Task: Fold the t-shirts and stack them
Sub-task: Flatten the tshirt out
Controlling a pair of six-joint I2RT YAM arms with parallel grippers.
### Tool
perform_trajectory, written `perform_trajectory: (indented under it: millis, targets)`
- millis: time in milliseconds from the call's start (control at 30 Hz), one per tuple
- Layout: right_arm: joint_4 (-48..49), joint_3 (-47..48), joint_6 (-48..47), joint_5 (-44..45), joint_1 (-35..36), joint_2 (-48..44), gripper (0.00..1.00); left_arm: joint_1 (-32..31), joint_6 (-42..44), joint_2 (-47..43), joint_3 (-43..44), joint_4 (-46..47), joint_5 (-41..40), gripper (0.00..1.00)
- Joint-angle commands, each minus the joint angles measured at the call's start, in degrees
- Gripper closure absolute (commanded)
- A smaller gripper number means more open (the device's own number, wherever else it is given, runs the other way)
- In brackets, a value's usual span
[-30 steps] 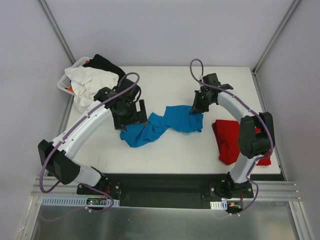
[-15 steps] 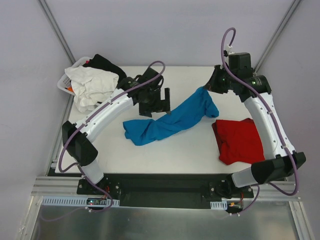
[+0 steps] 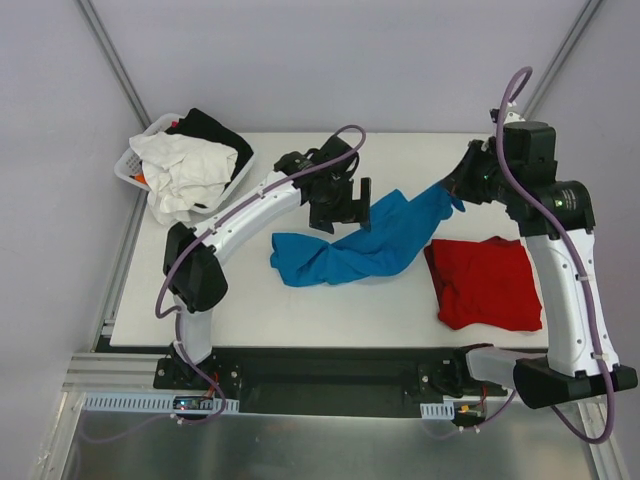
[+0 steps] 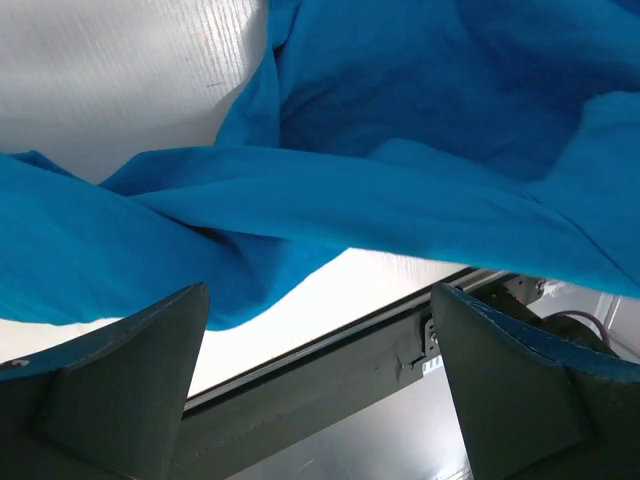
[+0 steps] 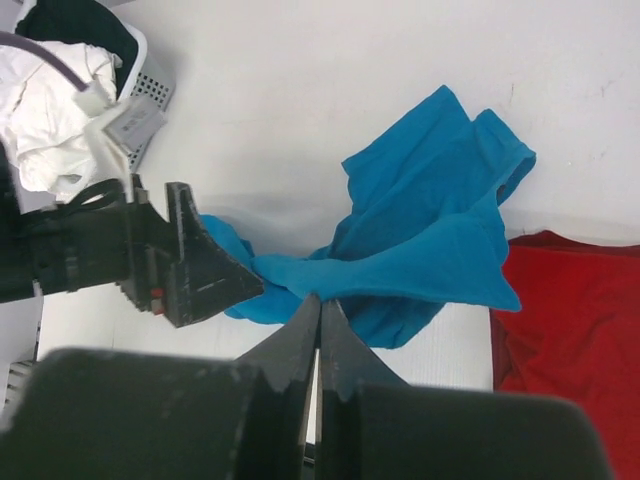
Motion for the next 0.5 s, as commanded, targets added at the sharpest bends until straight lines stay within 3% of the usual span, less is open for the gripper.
perform_trajectory:
  millis: [0,100,333,467]
  targets:
    - [-0.46,-1.59,-0.23,-1.48,-0.51,-1.96,0.99,-0.31,-1.62,2.78,1.91,0.01,1.54,0.06]
    - [1.30,-5.81,0.99,-3.68,-0.43,-3.10,0.99,0.22,-1.01,6.38,4.09,0.10,1.01,0.04]
    - [2.88,-11.70,0.38,-9.21,-0.43,-4.77,0.99,3.03,-3.81,17.45,25.60,0.10,6.63,0.01]
    - [1.39,-10.57,-0.49,-11.41,-0.07,-5.74,0.99,6.89,-8.47,20.36,27.22,1.58,11.97,0.01]
